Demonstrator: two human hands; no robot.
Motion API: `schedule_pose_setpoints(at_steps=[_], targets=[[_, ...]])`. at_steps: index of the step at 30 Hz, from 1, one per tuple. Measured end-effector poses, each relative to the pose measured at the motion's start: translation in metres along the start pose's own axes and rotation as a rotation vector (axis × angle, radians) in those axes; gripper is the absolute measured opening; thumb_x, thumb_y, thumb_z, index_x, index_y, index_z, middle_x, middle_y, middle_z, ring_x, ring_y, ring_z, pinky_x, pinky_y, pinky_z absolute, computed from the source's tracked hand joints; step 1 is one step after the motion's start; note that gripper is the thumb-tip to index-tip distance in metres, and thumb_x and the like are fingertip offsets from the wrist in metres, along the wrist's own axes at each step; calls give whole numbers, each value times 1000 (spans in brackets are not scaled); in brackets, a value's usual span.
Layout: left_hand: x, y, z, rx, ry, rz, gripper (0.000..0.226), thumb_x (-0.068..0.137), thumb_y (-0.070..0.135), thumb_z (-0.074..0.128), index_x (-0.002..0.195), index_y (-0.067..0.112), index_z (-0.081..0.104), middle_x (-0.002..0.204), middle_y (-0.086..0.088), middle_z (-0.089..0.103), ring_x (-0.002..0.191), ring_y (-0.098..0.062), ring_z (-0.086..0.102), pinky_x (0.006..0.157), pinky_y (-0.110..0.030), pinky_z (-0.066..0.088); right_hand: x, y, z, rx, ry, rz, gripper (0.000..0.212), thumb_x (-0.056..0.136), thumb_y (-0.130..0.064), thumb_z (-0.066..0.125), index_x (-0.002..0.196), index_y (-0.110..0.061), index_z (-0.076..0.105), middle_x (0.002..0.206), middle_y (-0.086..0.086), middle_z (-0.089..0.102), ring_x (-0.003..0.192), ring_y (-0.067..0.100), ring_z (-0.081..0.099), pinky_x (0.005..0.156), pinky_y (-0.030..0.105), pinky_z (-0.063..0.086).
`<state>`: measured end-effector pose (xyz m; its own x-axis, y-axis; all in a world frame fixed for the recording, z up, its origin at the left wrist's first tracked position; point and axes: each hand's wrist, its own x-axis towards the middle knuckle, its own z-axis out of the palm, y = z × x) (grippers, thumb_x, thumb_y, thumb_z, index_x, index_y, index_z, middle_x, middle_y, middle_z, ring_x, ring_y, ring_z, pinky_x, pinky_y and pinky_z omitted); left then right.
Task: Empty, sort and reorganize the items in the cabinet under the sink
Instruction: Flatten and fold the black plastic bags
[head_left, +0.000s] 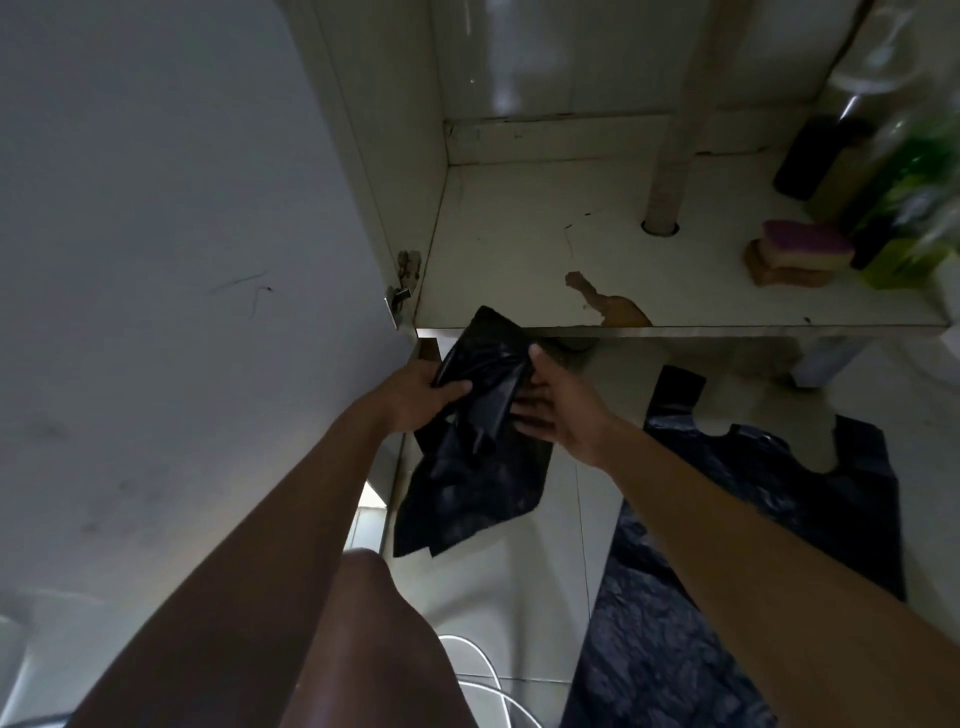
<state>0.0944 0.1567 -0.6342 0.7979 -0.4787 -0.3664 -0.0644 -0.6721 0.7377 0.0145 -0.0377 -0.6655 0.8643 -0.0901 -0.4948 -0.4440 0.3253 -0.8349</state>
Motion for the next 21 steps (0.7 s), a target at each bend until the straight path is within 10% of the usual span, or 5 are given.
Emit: schedule_pose_setpoints(at_steps=[4,10,21], targets=[[-7,13,-6,-257,12,-91,17,101,29,52,97,19,65,97,-4,71,77,-11,67,64,-18,50,-9,32,-20,-214,224,154,47,90,-35,64,129,-21,43,114,5,53,96,24,57,76,39,52],[-15,23,-3,-508,153,-212,20,97,23,51,85,13,63,77,-5,68,68,-18,64,59,-28,48,-22,51,-28,1,-35,318,36,91,-24,69,124,-14,60,119,12,65,107,36,66,87,43,58],[-13,11,-16,215,306,-56,31,102,28,40,101,6,63,97,-7,60,91,-22,55,77,-28,39,-20,42,-20,-171,241,-22,19,81,-25,83,84,-10,72,93,10,73,76,15,66,56,18,50]])
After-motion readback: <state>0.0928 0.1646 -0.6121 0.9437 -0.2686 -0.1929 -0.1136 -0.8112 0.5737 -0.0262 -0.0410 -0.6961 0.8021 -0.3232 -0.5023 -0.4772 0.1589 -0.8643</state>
